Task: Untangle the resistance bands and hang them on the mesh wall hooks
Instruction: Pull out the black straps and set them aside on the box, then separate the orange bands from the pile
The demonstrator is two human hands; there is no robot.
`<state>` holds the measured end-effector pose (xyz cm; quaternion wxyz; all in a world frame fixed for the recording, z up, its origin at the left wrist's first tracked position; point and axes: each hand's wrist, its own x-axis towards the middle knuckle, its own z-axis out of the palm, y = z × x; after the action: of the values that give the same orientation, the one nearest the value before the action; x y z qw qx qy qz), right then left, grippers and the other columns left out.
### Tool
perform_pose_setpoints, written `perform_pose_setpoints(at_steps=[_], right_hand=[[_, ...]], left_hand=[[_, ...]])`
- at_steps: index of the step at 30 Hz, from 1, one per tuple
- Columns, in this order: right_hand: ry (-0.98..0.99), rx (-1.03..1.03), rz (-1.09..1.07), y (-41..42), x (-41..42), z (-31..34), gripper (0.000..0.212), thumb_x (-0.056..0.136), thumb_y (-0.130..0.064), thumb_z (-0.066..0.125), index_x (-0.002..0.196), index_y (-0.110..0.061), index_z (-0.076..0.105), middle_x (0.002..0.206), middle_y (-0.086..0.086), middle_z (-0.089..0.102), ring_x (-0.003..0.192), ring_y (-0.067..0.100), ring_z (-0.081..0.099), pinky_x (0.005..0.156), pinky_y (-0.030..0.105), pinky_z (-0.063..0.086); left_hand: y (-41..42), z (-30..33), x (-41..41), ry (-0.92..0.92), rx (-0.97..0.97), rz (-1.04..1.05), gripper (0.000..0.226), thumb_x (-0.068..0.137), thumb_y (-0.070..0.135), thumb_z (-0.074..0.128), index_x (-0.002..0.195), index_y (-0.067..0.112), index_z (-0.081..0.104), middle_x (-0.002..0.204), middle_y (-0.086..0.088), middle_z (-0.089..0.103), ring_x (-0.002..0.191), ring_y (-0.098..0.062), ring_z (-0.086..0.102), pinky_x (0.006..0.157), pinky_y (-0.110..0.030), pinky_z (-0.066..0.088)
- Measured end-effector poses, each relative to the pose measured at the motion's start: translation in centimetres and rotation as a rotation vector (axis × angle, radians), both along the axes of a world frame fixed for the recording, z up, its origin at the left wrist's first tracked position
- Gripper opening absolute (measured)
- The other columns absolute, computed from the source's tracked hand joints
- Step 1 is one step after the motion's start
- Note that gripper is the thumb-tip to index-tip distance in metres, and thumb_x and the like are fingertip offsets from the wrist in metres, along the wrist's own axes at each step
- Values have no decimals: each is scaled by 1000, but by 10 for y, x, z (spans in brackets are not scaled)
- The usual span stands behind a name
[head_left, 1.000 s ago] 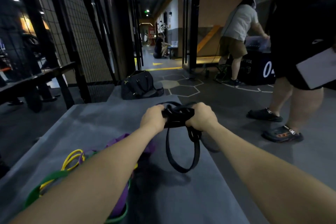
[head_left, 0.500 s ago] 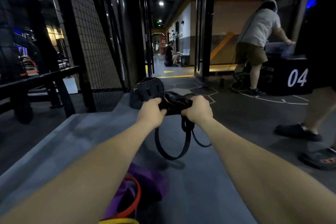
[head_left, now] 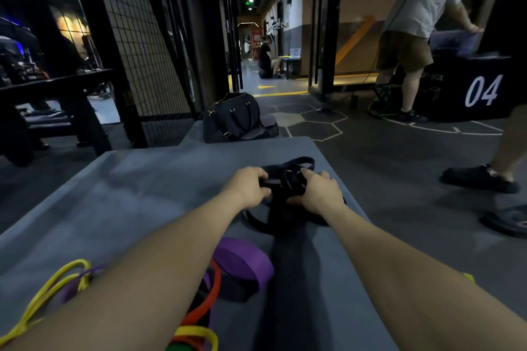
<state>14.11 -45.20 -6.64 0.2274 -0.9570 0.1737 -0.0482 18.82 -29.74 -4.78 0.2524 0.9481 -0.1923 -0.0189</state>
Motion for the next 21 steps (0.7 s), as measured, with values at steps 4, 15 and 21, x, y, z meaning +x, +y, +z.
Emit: perform_pose_setpoints(at_steps=[4,15,21], right_hand=[[-79,-3,18,11,-25,21,74,81,-41,68,143,-22,34,139,13,39,131,33,36,109,44,33],[-104,104,167,120,-155,73,51,86,-31,64,130,-10,49,133,16,43,121,35,46,97,42,44],[-117,145,255,189,-226,83,30,83,-30,66,104,-9,62,111,20,59,106,34,56,76,33,42]], left_hand=[[14,12,-21,-22,-42,25,40,86,24,64,125,19,56,126,-5,60,114,-23,57,101,-35,45],[114,60,-164,-107,-105,80,34,83,20,65,116,13,61,119,-10,59,108,-27,58,97,-35,46],[186,64,-248,-112,-141,148,31,81,10,66,111,5,64,113,-17,62,105,-29,61,93,-32,47]])
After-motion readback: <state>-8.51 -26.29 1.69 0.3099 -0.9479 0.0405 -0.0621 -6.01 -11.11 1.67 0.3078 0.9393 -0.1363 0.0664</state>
